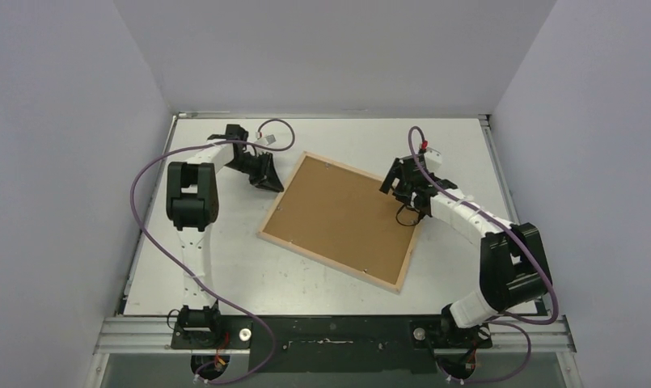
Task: Put the photo into the frame
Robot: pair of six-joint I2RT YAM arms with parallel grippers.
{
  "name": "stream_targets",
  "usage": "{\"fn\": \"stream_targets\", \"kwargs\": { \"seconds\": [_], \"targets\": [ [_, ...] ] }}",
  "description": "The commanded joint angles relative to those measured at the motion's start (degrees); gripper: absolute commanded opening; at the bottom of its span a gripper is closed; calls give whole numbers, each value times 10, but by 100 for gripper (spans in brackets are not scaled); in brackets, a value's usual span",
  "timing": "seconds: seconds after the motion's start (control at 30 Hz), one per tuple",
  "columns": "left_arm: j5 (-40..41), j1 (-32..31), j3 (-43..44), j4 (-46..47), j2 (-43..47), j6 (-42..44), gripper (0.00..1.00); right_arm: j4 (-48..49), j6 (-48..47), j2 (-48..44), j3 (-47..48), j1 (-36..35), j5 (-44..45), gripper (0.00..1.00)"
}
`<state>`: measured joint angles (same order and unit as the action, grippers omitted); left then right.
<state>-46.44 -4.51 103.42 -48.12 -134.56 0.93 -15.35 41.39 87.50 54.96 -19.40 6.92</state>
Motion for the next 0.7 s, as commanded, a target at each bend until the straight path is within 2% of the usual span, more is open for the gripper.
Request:
{"fn": "stream_targets", "kwargs": {
  "seconds": [0.0, 0.13, 0.3, 0.37, 0.5, 0.67],
  "targets": [
    [15, 3, -32, 22, 21, 6, 11, -84, 33, -36, -2, 32, 101, 90],
    [16, 10, -47, 28, 27, 10, 7, -67, 47, -58, -50, 75, 71, 90],
    [12, 11, -87, 34, 45, 16, 5, -21, 34, -50, -73, 86, 32, 90],
    [2, 11, -128, 31, 72, 25, 4, 4, 5, -38, -54, 72, 17, 90],
    [-1, 12, -205, 39, 124, 39, 3, -5, -47, -5, 45, 12, 68, 90],
    [-8, 30, -259, 33, 171, 50, 3, -26, -112, 100, 180, -77, 117, 90]
  ]
}}
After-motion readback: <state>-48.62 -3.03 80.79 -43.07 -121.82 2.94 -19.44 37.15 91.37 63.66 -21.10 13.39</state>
